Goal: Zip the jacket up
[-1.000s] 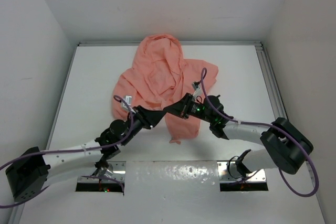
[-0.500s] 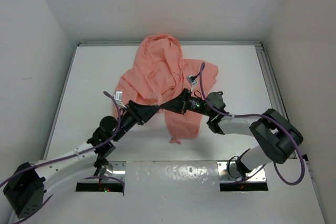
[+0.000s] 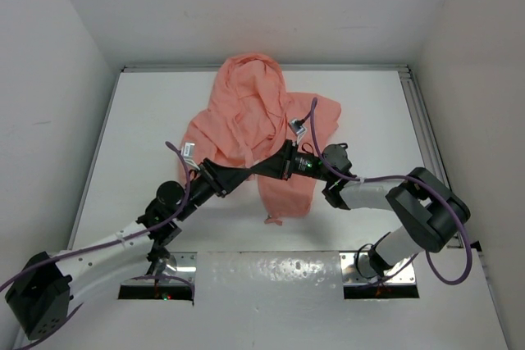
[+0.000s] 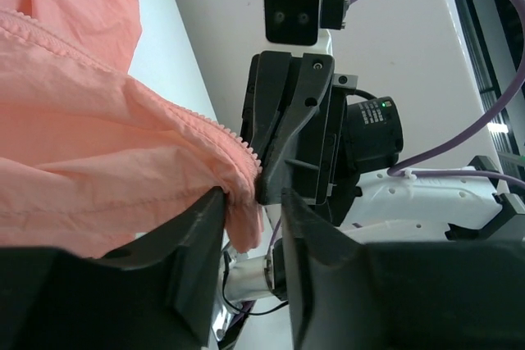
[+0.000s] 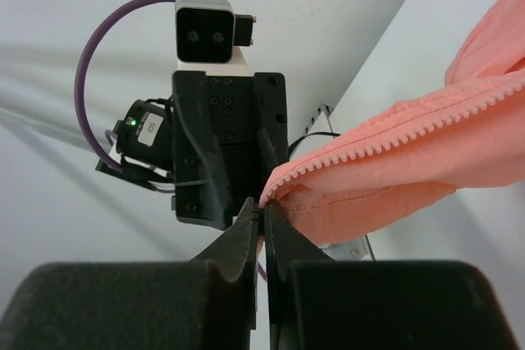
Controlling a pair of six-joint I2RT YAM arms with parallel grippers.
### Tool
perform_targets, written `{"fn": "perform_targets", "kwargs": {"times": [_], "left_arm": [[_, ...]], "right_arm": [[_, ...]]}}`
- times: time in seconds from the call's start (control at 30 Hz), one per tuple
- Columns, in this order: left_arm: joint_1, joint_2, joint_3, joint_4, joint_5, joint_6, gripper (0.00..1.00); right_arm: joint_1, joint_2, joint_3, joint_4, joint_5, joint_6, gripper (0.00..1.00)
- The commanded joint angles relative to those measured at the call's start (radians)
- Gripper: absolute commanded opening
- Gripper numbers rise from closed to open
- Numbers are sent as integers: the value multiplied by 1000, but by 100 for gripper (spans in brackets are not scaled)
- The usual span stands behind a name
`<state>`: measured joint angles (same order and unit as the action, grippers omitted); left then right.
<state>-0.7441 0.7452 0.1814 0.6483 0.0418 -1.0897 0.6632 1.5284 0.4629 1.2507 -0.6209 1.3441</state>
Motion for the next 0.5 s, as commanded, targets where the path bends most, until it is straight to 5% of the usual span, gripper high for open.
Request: {"fn": "perform_targets", "kwargs": {"times": [0.0, 0.47], "left_arm": [[9, 5, 9, 74, 18, -10, 29], [9, -29, 1, 90, -10, 14, 18]], "right_arm": [[-2, 2, 36, 260, -5, 15, 0], [-2, 42, 65, 292, 49, 92, 0]]}}
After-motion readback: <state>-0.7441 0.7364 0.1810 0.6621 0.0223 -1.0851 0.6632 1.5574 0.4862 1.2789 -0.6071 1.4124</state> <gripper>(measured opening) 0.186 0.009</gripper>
